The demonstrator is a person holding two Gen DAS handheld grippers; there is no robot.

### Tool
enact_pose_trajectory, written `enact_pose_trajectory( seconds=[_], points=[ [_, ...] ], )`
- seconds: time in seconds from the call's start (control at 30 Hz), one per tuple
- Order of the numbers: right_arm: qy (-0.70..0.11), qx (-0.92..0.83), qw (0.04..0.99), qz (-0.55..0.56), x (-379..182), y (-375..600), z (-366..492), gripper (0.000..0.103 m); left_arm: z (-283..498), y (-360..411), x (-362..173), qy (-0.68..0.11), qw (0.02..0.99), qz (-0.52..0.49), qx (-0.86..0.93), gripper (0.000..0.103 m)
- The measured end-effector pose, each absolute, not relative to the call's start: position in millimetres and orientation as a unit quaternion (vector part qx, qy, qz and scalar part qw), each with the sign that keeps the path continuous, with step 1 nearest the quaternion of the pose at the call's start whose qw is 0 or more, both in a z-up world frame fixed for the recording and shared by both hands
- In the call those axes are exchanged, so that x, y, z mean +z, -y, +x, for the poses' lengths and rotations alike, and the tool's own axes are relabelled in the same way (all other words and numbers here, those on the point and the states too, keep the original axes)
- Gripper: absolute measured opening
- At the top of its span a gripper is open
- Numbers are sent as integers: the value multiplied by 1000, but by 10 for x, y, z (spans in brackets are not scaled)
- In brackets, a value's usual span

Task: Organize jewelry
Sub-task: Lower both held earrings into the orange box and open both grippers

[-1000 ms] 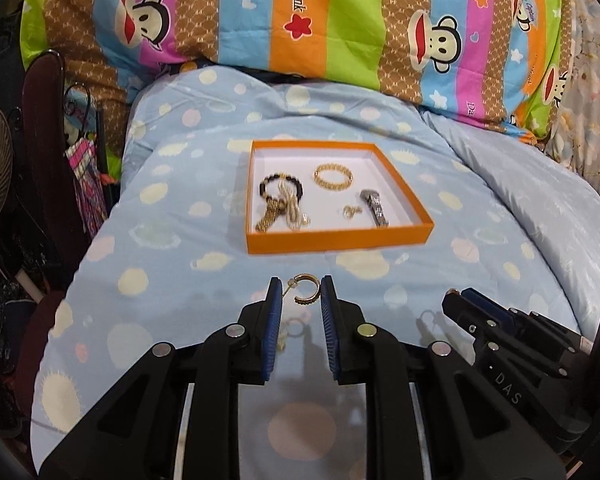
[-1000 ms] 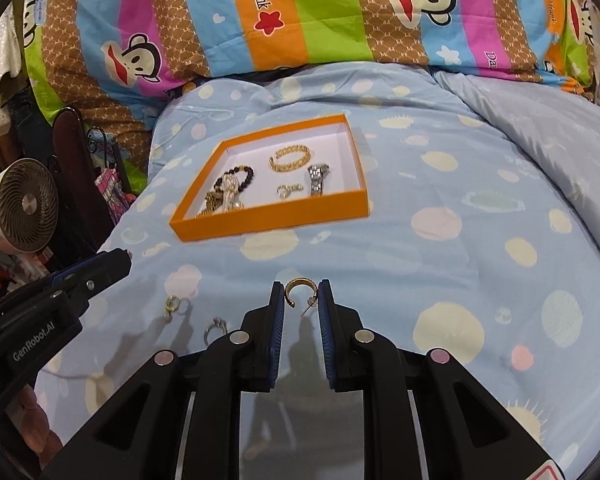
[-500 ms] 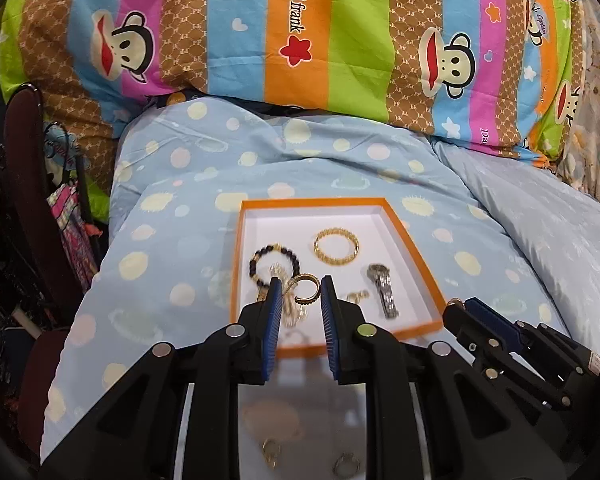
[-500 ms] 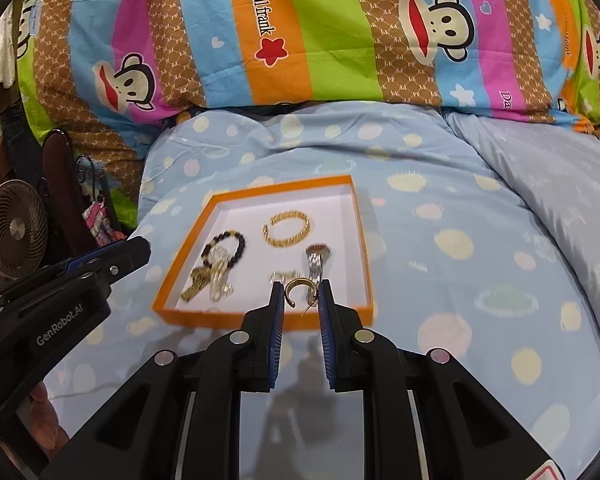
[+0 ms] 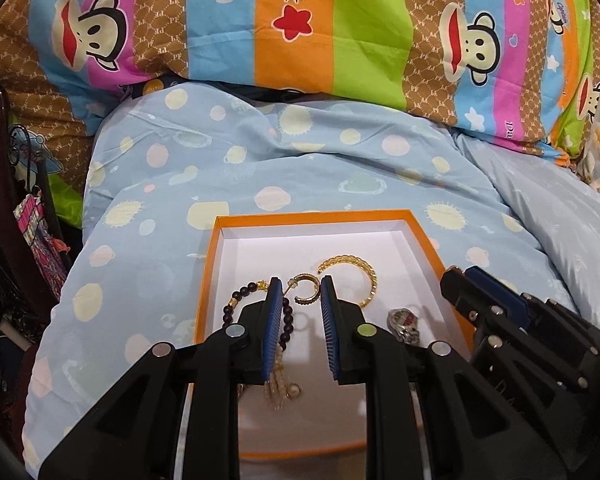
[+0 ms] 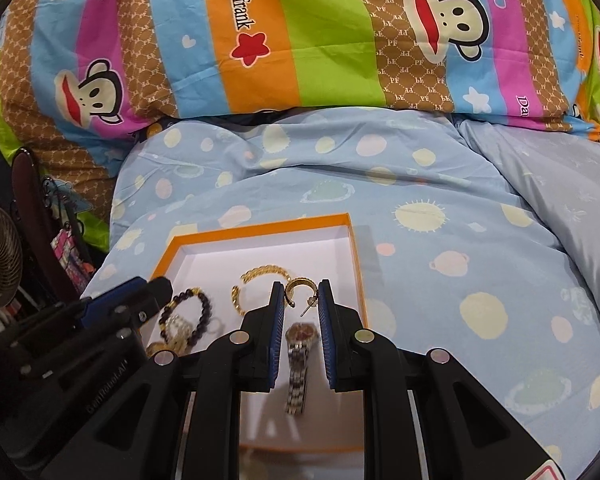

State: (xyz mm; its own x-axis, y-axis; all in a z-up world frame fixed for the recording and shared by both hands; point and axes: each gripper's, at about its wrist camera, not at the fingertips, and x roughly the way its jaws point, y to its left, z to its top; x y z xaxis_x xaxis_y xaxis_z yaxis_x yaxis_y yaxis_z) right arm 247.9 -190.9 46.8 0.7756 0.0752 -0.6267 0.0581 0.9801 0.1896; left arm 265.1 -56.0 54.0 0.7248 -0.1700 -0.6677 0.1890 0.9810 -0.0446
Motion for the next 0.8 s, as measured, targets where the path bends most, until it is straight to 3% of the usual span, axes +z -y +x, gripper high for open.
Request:
enact_pose_trajectory(
  seconds=[0.8],
  points=[
    [-346, 3, 934, 94, 251, 1897, 2786, 16, 2899, 582, 300, -369, 925, 18, -92, 19]
  ],
)
